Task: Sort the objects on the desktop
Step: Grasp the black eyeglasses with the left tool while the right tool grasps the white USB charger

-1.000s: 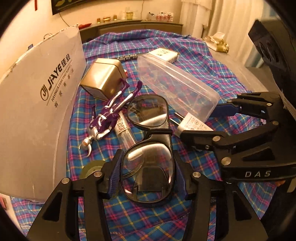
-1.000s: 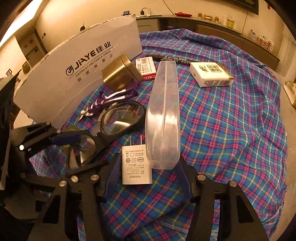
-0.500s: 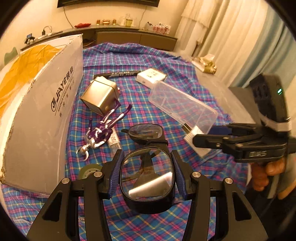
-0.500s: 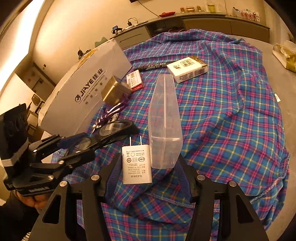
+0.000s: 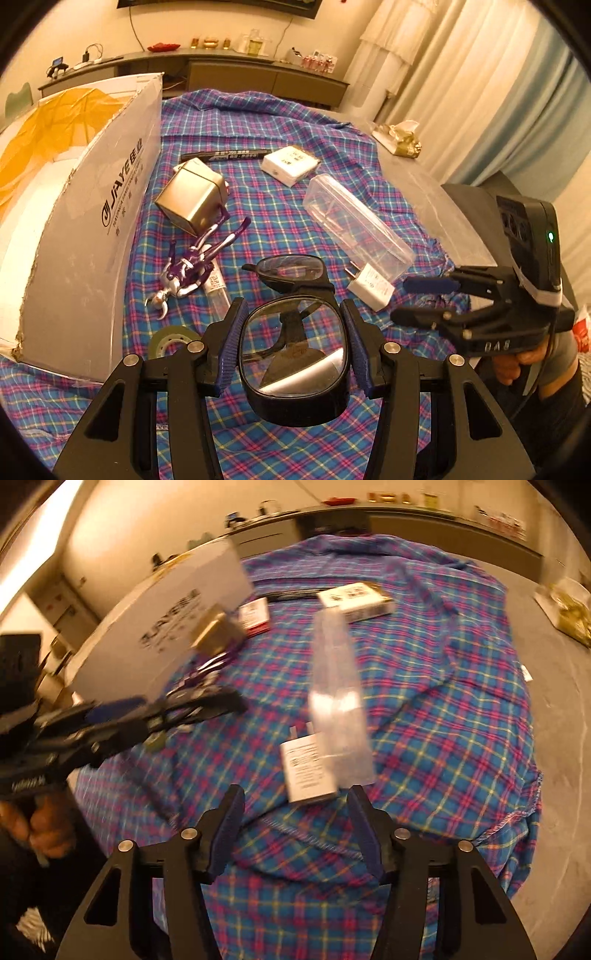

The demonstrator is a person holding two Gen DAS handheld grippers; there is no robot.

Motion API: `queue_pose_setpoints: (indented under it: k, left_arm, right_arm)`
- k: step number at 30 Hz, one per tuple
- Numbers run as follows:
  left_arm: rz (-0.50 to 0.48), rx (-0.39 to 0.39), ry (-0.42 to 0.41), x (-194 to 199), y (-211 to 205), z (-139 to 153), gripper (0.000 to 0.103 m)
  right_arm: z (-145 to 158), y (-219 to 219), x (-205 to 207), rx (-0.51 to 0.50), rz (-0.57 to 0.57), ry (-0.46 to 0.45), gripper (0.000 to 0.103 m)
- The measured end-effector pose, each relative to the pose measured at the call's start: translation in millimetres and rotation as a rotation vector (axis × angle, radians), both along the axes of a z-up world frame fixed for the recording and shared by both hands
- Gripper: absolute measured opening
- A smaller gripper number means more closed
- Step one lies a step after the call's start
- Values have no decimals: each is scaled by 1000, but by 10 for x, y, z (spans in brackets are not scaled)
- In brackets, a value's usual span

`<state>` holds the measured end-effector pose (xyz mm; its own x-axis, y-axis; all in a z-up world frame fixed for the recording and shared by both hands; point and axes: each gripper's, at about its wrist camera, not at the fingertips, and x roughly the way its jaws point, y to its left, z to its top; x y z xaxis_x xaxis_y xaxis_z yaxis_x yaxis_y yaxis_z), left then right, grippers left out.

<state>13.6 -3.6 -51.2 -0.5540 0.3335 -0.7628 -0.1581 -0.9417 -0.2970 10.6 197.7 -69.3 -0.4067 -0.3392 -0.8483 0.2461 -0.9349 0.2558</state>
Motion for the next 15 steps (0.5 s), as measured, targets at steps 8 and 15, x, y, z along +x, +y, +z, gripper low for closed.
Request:
queue_pose_setpoints:
  k: [8, 15]
  left_arm:
    - [-15, -25, -37, -43, 66, -144, 53]
    - [-26, -30, -23, -27, 81, -122, 53]
  right_arm:
    - [-34, -285, 35, 92, 58, 81, 54]
    - [-299, -242, -214, 227, 15, 55, 32]
